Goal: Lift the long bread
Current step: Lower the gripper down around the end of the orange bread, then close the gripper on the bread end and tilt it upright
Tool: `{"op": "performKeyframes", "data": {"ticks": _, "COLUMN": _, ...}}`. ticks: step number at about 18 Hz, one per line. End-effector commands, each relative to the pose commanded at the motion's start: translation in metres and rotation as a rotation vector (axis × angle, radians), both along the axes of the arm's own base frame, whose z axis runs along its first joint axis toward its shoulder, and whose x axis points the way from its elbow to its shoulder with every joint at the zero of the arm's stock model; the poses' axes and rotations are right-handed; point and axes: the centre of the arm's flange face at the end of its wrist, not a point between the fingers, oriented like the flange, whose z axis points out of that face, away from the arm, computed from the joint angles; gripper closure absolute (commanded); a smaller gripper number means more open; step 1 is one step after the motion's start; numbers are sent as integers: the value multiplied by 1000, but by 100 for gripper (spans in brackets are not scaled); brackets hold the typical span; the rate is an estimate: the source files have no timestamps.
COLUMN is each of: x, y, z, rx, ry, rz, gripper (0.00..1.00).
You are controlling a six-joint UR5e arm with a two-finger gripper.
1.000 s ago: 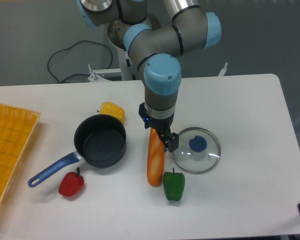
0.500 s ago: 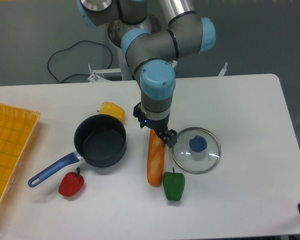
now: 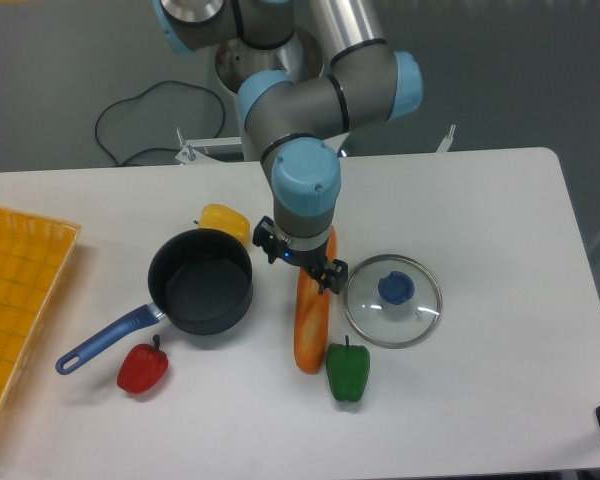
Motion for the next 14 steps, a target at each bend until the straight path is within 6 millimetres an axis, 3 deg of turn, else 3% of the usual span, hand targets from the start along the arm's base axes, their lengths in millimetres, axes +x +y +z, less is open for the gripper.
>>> {"op": "performKeyframes", "data": {"ticks": 14, "x": -17, "y": 11, "z": -35, "rx": -5, "ry": 3, "rz": 3, "gripper": 0}}
